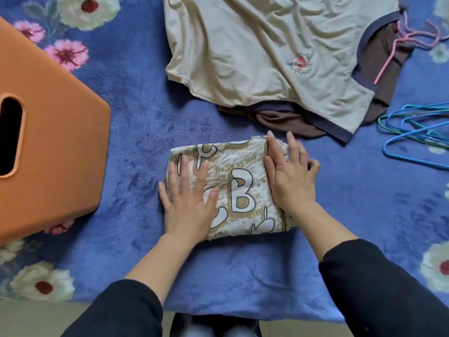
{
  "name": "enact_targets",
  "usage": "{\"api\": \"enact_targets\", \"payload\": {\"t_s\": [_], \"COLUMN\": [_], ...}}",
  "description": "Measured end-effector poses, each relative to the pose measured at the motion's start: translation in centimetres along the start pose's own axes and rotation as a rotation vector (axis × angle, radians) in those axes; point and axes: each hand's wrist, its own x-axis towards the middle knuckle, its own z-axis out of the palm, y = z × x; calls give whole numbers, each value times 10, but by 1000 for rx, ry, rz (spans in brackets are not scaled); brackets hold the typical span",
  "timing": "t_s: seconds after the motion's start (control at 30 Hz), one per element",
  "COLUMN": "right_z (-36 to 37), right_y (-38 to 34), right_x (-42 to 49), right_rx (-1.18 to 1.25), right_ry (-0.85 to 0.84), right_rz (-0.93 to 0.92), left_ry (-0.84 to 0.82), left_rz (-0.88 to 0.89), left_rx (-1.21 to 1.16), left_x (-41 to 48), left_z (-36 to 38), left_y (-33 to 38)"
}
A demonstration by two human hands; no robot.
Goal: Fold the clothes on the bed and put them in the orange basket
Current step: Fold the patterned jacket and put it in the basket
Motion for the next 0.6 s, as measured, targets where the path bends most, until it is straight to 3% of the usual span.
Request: {"api": "enact_targets", "payload": {"t_s": [0.07, 0.13, 0.2, 0.3, 0.37, 0.43, 0.5, 0.6], "right_z": [-1, -5, -15, -33, -47, -63, -79, -80], "right_y": [1, 4, 11, 20, 26, 31, 32, 29], "right_x": [-7, -16, -25, -29, -28, -21, -10, -4], "right_rx": [175, 436, 573, 795, 862, 799, 710, 503], "right_ry": [40, 37, -72, -364, -543, -609, -562, -418], "right_rz": [51, 227, 344, 413, 389, 307, 205, 92], "left_ry": [11, 74, 124, 40, -96, -285, -562, -909], "left_rz": [-157, -260, -342, -549, -639, -695, -723, -716], "left_rx": [-90, -253, -498, -814, -1070, -1287, -1400, -1281], "left_x": [-6, -10, -14, -15, -23, -42, -69, -104], "left_z": [-5, -16, -31, -42, -46, -44, -38, -26], "left_y": [1, -1, -2, -5, -5, -4, 0, 3]}}
